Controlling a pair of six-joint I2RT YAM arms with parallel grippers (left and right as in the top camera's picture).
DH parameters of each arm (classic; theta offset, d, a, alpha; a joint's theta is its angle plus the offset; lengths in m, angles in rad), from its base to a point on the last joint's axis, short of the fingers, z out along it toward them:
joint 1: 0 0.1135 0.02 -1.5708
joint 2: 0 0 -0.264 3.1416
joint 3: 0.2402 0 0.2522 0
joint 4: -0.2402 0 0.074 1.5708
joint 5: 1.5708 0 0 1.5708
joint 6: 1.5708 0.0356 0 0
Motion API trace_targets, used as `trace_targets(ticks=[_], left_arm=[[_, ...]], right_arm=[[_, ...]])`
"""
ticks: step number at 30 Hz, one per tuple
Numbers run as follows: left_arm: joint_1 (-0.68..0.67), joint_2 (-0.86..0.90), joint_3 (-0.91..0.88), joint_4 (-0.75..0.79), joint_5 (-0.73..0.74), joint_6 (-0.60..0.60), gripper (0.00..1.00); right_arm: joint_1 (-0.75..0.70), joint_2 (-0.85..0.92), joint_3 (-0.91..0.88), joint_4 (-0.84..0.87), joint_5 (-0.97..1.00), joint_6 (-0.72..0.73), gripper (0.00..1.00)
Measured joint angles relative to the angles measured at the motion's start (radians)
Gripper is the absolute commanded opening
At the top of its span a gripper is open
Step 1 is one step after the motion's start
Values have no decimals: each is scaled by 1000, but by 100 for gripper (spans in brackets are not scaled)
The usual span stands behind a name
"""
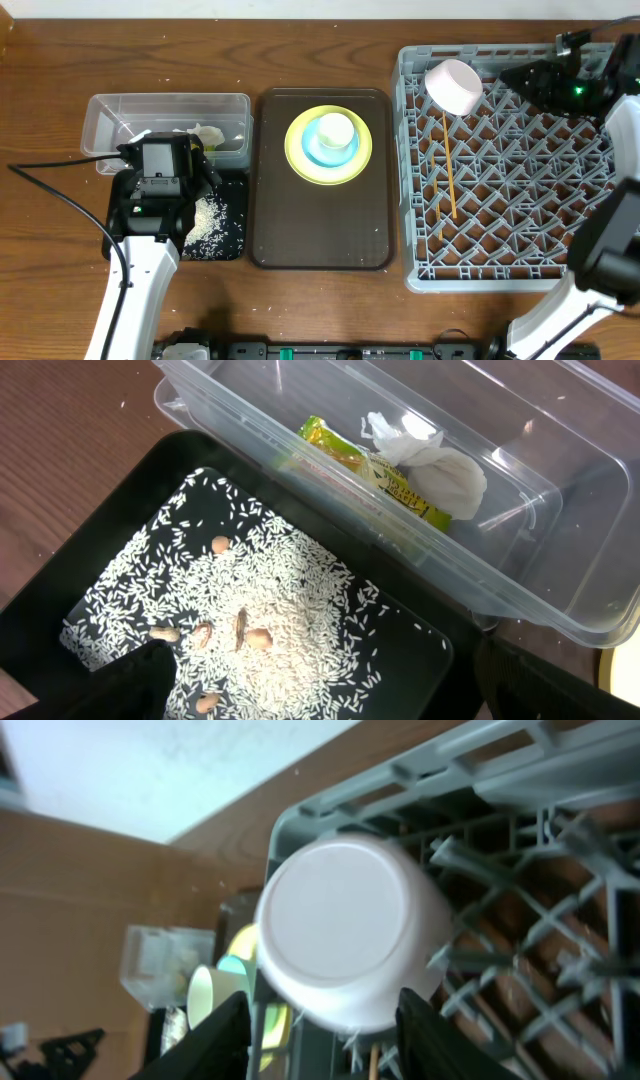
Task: Sort waste into correct bins and load items into the dishwasher rack
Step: 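Lower white bowl into gray rack slots and release right gripper, then withdraw right gripper from rack and move over white cup on brown tray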
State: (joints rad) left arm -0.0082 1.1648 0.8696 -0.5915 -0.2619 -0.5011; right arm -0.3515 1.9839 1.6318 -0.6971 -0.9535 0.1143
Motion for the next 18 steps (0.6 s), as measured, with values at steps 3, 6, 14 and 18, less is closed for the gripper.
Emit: trace_targets(ticks=[3,6,14,18], left_arm=[[0,0,0,0,0,0,98],[0,0,0,0,0,0,98],[0,0,0,0,0,0,98],[0,0,0,0,0,0,98]], right_arm=[[42,-84,0,-121,136,-45,30],[114,-141,0,-205,299,-81,13],[294,-161,-5,-332,667,-111,1],[338,-142,-11,-308,763,-112,1]])
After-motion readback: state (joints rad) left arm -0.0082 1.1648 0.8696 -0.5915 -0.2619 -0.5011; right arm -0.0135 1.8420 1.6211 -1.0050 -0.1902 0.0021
